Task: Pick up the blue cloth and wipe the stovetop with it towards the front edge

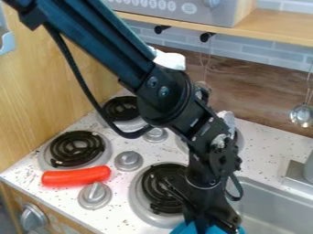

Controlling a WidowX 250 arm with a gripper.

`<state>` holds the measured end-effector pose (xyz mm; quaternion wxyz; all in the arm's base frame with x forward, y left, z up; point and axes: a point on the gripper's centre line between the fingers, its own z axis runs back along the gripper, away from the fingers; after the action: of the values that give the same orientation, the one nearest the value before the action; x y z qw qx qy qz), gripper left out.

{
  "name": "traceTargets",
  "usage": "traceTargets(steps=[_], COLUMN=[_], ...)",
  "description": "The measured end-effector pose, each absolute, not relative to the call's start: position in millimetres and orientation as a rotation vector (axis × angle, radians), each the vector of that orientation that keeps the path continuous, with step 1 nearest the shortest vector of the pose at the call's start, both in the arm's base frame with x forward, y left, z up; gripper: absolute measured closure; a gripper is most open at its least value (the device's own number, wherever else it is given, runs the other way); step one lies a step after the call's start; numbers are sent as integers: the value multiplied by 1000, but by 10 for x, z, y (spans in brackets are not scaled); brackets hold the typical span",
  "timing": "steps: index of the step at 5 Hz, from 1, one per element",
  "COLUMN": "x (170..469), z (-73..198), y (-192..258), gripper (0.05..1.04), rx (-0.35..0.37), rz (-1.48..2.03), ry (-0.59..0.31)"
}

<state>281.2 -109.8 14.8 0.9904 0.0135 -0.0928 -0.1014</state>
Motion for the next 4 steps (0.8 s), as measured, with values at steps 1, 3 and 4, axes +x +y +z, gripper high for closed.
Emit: traceTargets(steps=[1,3,4], x=[2899,3104,3273], z=[146,255,297], y=[-783,-216,-4], gripper=[983,983,983], rx=[60,105,109], rz=[-110,71,137], ry=[-181,-188,-196])
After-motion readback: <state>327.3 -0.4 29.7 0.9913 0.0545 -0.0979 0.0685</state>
